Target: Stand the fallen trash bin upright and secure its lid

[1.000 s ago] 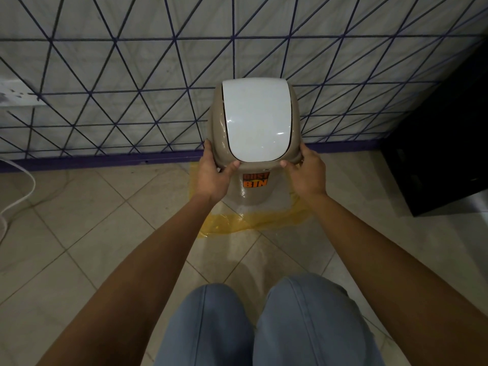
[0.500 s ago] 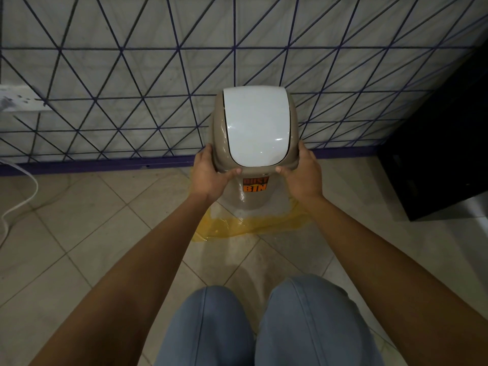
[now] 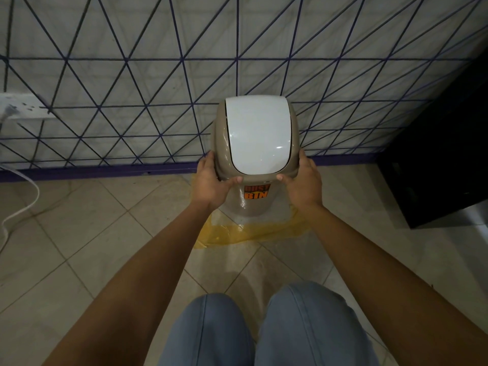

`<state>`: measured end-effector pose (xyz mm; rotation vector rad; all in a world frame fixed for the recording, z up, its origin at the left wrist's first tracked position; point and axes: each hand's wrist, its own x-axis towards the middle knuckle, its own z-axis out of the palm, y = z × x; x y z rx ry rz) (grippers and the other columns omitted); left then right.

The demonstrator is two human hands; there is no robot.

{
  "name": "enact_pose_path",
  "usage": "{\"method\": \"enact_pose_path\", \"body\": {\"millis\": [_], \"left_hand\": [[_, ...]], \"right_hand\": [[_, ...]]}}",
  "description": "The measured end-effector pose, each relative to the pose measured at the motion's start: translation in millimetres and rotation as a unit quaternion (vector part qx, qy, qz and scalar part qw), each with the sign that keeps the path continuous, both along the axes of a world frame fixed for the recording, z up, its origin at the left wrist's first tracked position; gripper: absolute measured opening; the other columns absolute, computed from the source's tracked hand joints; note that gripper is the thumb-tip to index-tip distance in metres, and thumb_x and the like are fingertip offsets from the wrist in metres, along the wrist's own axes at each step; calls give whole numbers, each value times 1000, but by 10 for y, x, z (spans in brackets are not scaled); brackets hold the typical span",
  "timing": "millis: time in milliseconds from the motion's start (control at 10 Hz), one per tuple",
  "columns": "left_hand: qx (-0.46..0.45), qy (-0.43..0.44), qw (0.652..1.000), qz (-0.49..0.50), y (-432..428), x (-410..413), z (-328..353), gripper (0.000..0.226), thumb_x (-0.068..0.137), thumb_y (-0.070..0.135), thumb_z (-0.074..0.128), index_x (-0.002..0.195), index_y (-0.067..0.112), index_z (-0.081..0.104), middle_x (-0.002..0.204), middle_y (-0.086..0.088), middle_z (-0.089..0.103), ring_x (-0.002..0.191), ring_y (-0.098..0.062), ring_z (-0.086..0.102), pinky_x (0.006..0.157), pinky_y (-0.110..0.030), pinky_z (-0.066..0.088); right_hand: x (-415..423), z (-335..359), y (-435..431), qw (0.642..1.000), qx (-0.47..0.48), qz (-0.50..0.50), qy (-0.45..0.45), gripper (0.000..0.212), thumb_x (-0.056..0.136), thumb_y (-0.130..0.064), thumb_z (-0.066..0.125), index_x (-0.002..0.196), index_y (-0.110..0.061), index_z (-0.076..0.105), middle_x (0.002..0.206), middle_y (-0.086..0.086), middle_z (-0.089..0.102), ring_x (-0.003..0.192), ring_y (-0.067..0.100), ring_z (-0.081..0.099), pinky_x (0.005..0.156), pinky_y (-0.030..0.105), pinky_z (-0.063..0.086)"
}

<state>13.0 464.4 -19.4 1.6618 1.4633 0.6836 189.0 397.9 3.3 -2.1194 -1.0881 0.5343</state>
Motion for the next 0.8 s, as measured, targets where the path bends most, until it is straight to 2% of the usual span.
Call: {"method": "enact_pose_path", "body": {"millis": [400,500,700,800], "left_hand": [[7,-12,1000,21,-58,-49,40,81,76,22,76,145,18,33,141,-8,40,123,-24,49,104,-43,43],[2,-23,999,37,-90,-82,89,80,76,24,76,144,17,35,143,-8,38,122,-23,50,103,-40,44],[8,-3,1000,29,-151,-115,331,77,76,26,77,142,15,37,143,-9,40,126,-26,46,106,-46,40],[16,6,999,33,-221,-114,623,75,76,27,77,140,15,40,142,-10,42,128,-25,42,107,-39,36]], "right_hand": [[-56,0,-98,1000,4,-5,9,80,84,-21,70,148,-14,23,150,9,34,138,26,31,111,46,34],[-66,40,-126,1000,13,-9,12,79,84,-24,69,147,-13,24,150,9,33,139,26,28,111,46,33],[-97,263,-194,1000,14,-7,-10,77,84,-25,69,146,-10,26,153,9,29,141,26,24,111,44,32],[-107,528,-229,1000,5,4,-15,76,85,-24,68,146,-11,25,153,9,27,141,26,23,111,44,30]]}}
